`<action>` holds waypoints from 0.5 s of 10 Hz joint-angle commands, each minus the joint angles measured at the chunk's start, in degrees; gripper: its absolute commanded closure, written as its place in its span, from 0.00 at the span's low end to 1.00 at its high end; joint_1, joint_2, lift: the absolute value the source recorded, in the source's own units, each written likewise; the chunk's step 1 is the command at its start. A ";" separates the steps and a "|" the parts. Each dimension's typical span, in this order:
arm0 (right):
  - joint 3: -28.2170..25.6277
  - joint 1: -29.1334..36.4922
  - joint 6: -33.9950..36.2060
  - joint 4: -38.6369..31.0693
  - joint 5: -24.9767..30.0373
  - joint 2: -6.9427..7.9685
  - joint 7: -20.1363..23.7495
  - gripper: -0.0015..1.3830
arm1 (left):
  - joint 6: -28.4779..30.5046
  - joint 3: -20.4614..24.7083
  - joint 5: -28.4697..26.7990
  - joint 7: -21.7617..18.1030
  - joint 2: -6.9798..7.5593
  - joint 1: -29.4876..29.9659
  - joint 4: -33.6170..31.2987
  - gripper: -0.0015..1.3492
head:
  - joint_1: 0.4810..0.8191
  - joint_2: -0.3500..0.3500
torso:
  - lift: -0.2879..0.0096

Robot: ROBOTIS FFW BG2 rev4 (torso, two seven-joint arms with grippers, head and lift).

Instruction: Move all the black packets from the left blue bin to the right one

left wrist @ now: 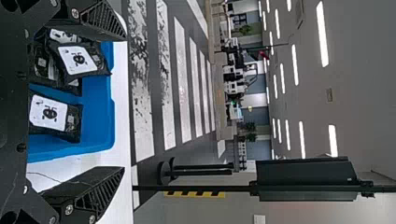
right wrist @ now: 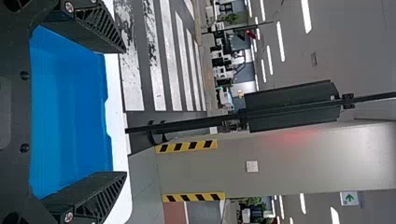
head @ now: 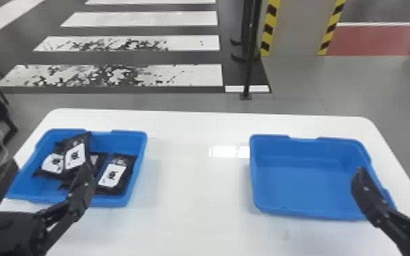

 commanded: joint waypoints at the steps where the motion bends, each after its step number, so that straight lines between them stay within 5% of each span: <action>1: 0.00 0.00 0.00 0.06 -0.11 0.00 0.00 0.07 | -0.38 0.00 0.14 -0.05 -0.06 0.00 0.29 0.12 | 0.63 0.55 | 0.46; 5: 0.00 -0.14 0.00 0.06 -0.11 0.00 0.00 0.07 | -0.94 0.12 0.37 -0.31 -0.15 -0.29 0.57 0.12 | 0.63 0.55 | 0.46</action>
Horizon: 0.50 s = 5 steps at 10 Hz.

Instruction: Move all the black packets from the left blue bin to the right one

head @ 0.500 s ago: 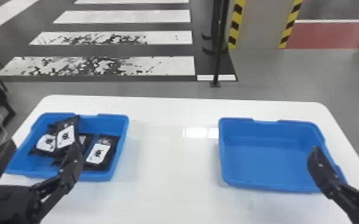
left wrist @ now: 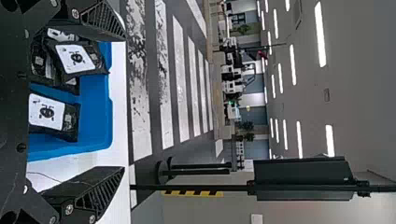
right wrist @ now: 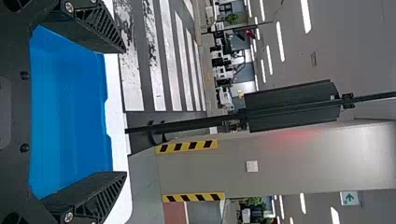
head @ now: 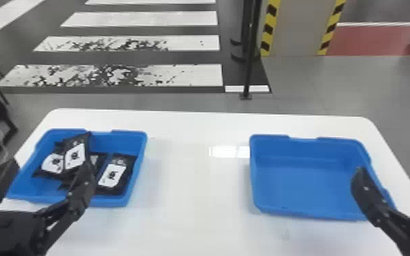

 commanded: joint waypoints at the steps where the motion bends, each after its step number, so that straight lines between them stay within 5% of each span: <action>1: 0.00 0.00 0.00 0.00 -0.12 0.00 0.00 0.07 | 0.75 0.11 0.25 0.00 -0.08 -0.28 0.15 0.12 | 0.63 0.54 | 0.46; 5: 0.00 0.00 0.00 0.42 -0.69 0.00 0.00 0.07 | 11.02 4.33 3.91 -2.99 -0.17 -6.89 3.81 0.18 | 0.63 0.57 | 0.46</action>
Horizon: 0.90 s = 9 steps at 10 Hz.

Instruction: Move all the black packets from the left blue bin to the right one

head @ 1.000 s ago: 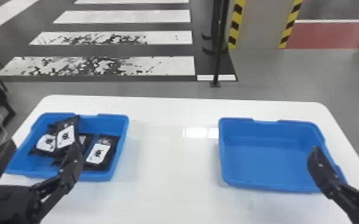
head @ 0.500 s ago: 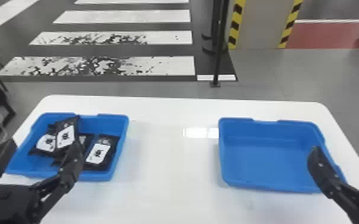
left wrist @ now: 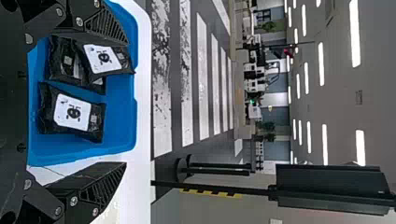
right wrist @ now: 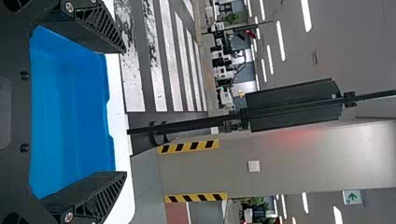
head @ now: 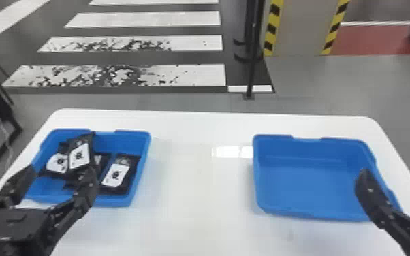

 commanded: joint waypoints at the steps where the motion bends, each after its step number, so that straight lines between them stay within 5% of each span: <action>1: 0.00 0.00 0.00 0.18 -0.17 0.00 0.00 0.07 | 4.61 2.74 0.03 -1.80 0.00 -4.18 3.01 0.18 | 0.63 0.57 | 0.46; 3: 0.00 0.00 0.00 0.46 -1.09 0.00 0.00 0.07 | 9.96 5.03 -0.54 -2.77 0.09 -9.24 6.24 0.19 | 0.63 0.63 | 0.46; 9: 0.68 -0.43 0.00 1.17 -1.89 -0.26 0.09 0.07 | 27.26 5.49 -7.17 -12.26 4.05 -29.63 23.54 0.22 | 0.63 0.74 | 0.46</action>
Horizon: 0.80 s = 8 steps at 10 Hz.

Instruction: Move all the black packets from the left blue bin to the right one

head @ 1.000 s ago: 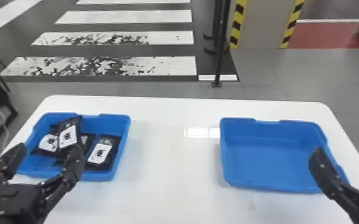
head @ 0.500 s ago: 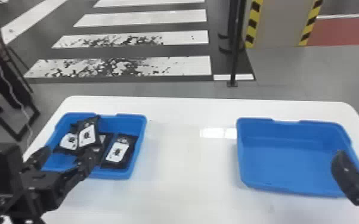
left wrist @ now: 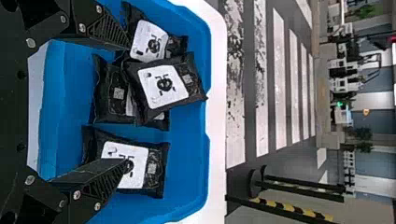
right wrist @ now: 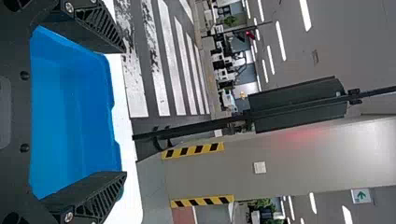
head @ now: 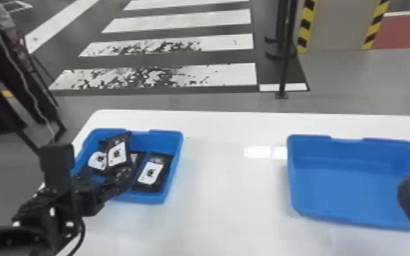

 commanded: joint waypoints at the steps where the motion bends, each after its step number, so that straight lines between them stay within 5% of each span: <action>1: 0.04 -0.12 0.00 0.06 -0.16 -0.04 0.02 0.07 | 2.43 -0.80 -0.31 -1.80 1.25 -4.24 4.73 0.22 | 0.63 0.74 | 0.46; 5: 0.38 -0.26 0.00 0.34 -0.27 -0.04 0.02 0.07 | 5.39 -3.65 -0.88 -7.51 3.71 -12.26 13.73 0.22 | 0.63 0.71 | 0.46; 8: 0.38 -0.26 0.00 0.48 -0.62 -0.04 0.02 0.07 | 7.08 -4.22 0.72 -10.59 3.80 -14.79 18.37 0.22 | 0.63 0.67 | 0.46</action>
